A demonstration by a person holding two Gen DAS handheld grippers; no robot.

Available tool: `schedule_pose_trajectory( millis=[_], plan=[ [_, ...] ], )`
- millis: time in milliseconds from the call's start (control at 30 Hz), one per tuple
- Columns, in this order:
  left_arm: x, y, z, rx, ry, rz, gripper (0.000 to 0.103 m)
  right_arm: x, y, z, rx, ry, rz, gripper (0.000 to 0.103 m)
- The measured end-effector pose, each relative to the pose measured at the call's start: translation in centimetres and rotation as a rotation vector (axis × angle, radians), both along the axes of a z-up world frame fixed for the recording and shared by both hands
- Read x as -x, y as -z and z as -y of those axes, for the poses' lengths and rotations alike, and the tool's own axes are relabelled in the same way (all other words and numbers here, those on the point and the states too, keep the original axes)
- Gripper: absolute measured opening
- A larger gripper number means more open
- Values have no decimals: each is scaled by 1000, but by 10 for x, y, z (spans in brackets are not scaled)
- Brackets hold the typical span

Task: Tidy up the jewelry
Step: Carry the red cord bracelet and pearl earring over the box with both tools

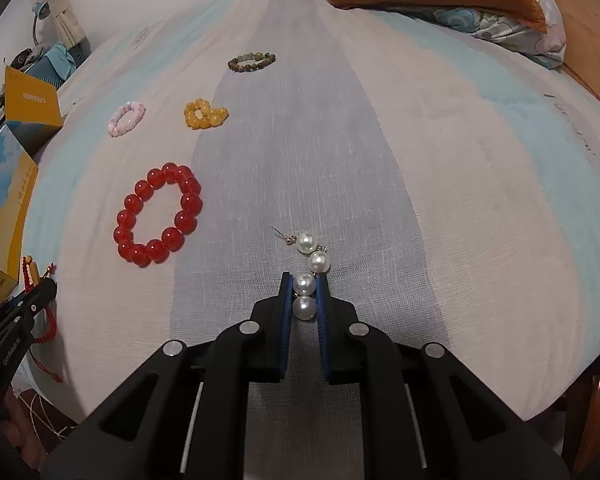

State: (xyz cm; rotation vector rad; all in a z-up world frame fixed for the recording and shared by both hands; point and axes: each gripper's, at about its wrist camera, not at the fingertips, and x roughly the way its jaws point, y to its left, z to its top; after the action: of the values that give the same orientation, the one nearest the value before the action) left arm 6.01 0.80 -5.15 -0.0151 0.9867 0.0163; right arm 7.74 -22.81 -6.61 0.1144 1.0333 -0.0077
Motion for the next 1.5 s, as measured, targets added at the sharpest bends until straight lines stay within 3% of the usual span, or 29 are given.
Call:
schedule_pose_trajectory(
  millis=[800, 1500],
  plan=[
    [7, -18, 2, 1, 21, 12, 9, 9, -33, -2, 2, 28, 71, 10],
    [5, -68, -6, 9, 20, 84, 9, 11, -73, -19, 24, 56, 146, 10]
  ],
)
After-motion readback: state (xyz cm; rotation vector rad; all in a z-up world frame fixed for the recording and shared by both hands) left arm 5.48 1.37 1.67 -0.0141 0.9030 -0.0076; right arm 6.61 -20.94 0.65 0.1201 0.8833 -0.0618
